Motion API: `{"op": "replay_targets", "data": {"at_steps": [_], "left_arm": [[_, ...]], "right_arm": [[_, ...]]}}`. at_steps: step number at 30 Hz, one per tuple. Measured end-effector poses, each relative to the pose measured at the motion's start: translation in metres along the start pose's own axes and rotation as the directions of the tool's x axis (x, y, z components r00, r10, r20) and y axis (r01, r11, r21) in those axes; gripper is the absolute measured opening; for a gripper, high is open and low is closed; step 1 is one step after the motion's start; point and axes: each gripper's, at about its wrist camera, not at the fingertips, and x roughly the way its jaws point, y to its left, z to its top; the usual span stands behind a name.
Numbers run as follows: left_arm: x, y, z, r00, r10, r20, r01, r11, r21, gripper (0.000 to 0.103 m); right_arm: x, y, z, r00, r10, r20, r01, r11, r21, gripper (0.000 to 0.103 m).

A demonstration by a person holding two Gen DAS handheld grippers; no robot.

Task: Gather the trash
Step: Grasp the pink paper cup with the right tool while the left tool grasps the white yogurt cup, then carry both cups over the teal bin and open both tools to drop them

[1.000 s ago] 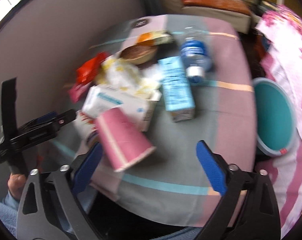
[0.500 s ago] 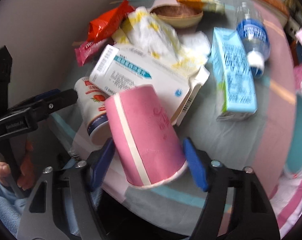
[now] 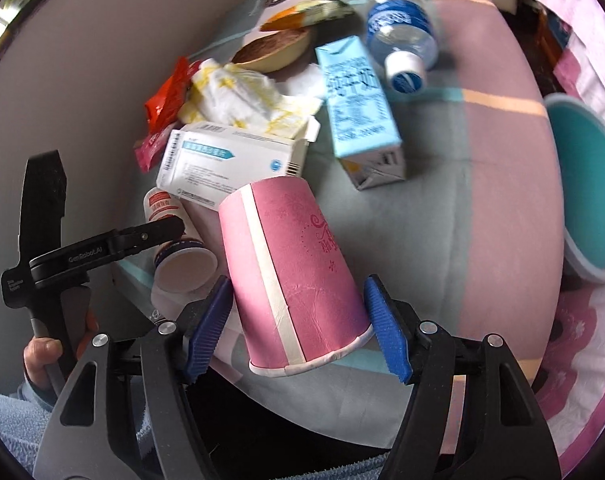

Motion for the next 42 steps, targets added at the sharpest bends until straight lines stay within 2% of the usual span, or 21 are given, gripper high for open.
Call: {"op": "replay_targets", "data": {"at_steps": [4,6,8,10,11,13,14,15,17,22,25,29,31,32,35,39,42], "left_arm": [[-0.004,-0.003,0.0,0.998,0.067,0.014,-0.068,0.985,0.157,0.069],[-0.006,-0.002,-0.004,0.991,0.123,0.05,-0.13,0.974,0.183,0.073],[-0.001,-0.002,-0.009,0.987,0.158,0.035,-0.162,0.968,0.191,0.079],[0.009,0.001,-0.014,0.99,0.137,-0.019,-0.131,0.976,0.173,0.081],[0.011,0.003,-0.015,0.992,0.125,-0.021,-0.12,0.979,0.168,0.084],[0.01,0.006,-0.015,0.993,0.12,-0.019,-0.115,0.98,0.163,0.082],[0.008,0.007,-0.015,0.994,0.113,-0.011,-0.109,0.981,0.161,0.069],[0.005,0.008,-0.014,0.995,0.102,-0.005,-0.1,0.981,0.164,0.061],[-0.002,0.011,-0.013,0.994,0.109,0.017,-0.111,0.978,0.179,0.058],[-0.02,0.024,-0.012,0.992,0.113,0.062,-0.123,0.976,0.177,0.056],[-0.047,0.028,-0.01,0.987,0.108,0.116,-0.128,0.975,0.18,0.056],[-0.079,0.02,0.0,0.98,0.074,0.183,-0.11,0.975,0.195,0.056],[-0.089,-0.005,0.0,0.976,0.039,0.214,-0.089,0.968,0.233,0.056],[-0.093,-0.013,0.003,0.975,0.018,0.22,-0.075,0.964,0.254,0.056],[-0.093,-0.057,0.011,0.974,-0.055,0.219,-0.026,0.936,0.35,0.056],[-0.074,-0.133,0.025,0.974,-0.126,0.187,0.018,0.868,0.496,0.056],[-0.051,-0.185,0.031,0.979,-0.171,0.114,0.077,0.82,0.566,0.056]], "right_arm": [[0.002,-0.005,0.0,1.0,-0.017,0.008,0.017,1.0,0.02,0.065],[0.0,-0.007,0.001,1.0,-0.028,0.009,0.027,0.999,0.027,0.065],[0.001,-0.008,-0.001,0.999,-0.04,0.01,0.039,0.999,0.029,0.065],[0.004,-0.006,0.001,0.999,-0.052,0.01,0.052,0.998,0.021,0.065],[0.006,-0.005,0.003,0.998,-0.054,0.008,0.054,0.998,0.018,0.066],[0.004,-0.004,0.003,0.998,-0.061,0.004,0.061,0.998,0.01,0.066],[0.005,-0.004,0.002,0.998,-0.065,0.003,0.065,0.998,0.008,0.067],[0.005,-0.003,0.002,0.998,-0.07,0.002,0.07,0.998,0.005,0.067],[0.008,-0.002,0.003,0.997,-0.076,-0.004,0.076,0.997,0.003,0.067],[0.024,0.0,0.004,0.996,-0.083,-0.045,0.083,0.997,-0.008,0.067],[0.024,0.004,0.001,0.997,-0.07,-0.022,0.069,0.997,-0.034,0.057],[0.004,0.006,0.006,1.0,0.02,0.02,-0.02,1.0,-0.009,0.055],[-0.012,0.005,0.012,0.997,0.044,0.063,-0.044,0.999,-0.004,0.055],[-0.027,0.003,0.017,0.993,0.042,0.112,-0.042,0.999,0.0,0.055],[-0.057,-0.015,0.026,0.979,0.032,0.199,-0.041,0.998,0.044,0.055],[-0.099,-0.07,0.031,0.948,-0.045,0.315,-0.014,0.983,0.185,0.055],[-0.122,-0.119,0.027,0.926,-0.103,0.364,-0.01,0.955,0.298,0.055]]}}
